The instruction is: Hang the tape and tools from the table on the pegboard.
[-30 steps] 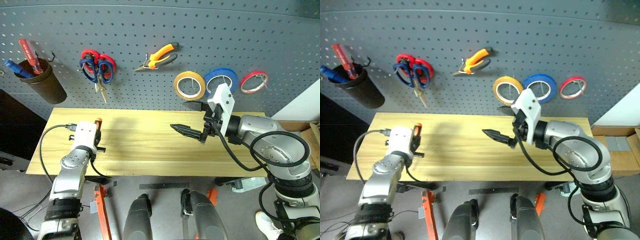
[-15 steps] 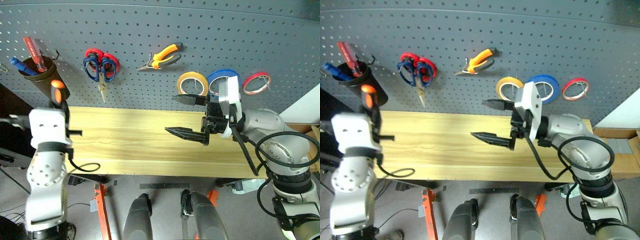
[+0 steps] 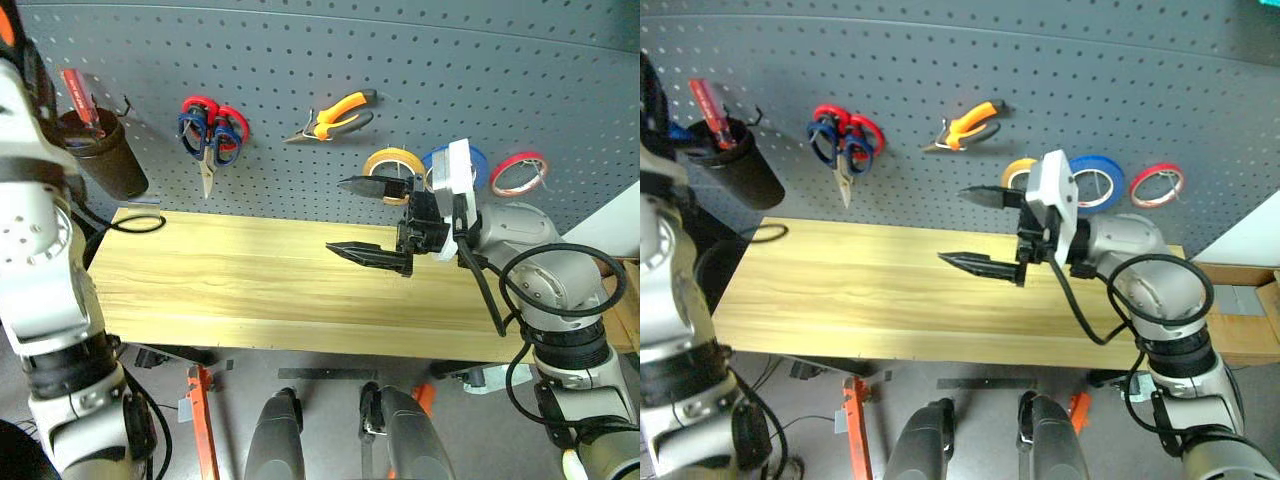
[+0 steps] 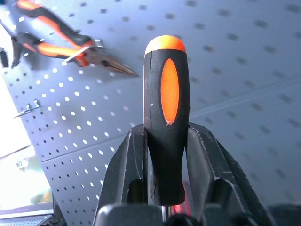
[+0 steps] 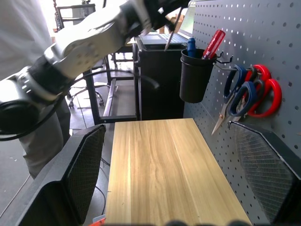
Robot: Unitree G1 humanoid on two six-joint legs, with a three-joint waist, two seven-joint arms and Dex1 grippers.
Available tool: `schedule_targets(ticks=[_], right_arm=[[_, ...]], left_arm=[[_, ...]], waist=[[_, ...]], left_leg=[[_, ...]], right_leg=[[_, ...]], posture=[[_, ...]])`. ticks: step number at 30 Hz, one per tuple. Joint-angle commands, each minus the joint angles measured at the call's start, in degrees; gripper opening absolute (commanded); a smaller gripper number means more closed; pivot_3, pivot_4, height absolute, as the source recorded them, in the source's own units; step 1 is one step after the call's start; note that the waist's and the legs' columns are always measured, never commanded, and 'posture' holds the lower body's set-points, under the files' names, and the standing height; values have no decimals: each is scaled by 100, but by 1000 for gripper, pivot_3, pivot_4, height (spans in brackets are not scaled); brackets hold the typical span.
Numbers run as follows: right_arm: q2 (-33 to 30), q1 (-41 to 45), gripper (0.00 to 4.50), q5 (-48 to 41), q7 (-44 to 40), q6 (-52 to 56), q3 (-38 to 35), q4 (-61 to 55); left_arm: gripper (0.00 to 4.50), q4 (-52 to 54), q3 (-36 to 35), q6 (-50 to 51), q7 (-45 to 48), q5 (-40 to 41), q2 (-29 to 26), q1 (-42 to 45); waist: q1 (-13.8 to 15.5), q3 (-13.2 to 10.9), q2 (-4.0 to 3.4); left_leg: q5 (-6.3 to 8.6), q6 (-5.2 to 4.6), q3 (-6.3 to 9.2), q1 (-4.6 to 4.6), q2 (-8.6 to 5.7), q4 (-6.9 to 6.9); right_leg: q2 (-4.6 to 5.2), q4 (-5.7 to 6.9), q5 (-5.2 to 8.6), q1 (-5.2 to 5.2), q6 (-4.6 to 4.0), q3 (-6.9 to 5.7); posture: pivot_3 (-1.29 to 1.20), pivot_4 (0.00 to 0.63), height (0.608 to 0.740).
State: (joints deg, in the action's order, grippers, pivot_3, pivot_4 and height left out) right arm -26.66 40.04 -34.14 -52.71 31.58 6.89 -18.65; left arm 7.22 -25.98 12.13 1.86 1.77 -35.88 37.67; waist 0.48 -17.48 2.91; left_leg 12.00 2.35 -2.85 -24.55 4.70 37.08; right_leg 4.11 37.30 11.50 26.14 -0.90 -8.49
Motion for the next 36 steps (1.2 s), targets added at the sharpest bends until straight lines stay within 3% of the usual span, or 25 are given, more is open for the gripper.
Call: schedule_targets(ticks=[1,7,15,21,22,30,36], right_arm=[[27,107,4500,22,-4,-120,-48,-117],[14,1,4500,49,41,-81,-74,-214],[11,101,4500,-27,227,153,-147,-359],[-16,296,4500,-79,366,378,-200,-380],[-26,301,4500,-76,379,396,-209,-383],[-68,133,4500,-38,360,301,-220,-356],[-95,-32,4500,49,297,136,-222,-302]], left_arm=[[811,-849,-76,-651,11,114,-222,629],[811,-2635,219,-1789,25,57,-237,1550],[811,-4587,621,-3070,-173,-102,1,2070],[810,-4662,730,-3485,-411,-115,209,1864],[1550,-4606,687,-3511,-454,-65,234,1805],[4277,-3947,363,-3365,-841,195,160,1636],[4431,-3064,513,-2967,-831,217,252,1687]], waist=[[5,11,4],[-8,25,12],[-56,26,12],[-87,25,12],[-93,26,12],[-150,26,12],[-146,27,14]], left_leg=[[-1,2,0,0,1,0],[-4,6,-3,0,0,3],[-7,11,-5,1,-1,8],[-7,11,-3,3,1,38],[-6,10,-2,3,2,44],[-8,9,0,3,7,88],[-14,9,-1,3,5,89]], right_leg=[[0,-1,-2,0,-1,-1],[0,1,-7,-1,-3,0],[1,12,-22,0,-27,0],[3,48,-21,2,-26,3],[3,53,-21,2,-25,3],[3,78,-15,-1,-8,9],[4,76,-24,-4,-5,13]], posture=[[-36,194,740],[-64,200,740],[-96,210,740],[-115,213,740],[-116,212,740],[-106,210,740],[-104,209,740]])
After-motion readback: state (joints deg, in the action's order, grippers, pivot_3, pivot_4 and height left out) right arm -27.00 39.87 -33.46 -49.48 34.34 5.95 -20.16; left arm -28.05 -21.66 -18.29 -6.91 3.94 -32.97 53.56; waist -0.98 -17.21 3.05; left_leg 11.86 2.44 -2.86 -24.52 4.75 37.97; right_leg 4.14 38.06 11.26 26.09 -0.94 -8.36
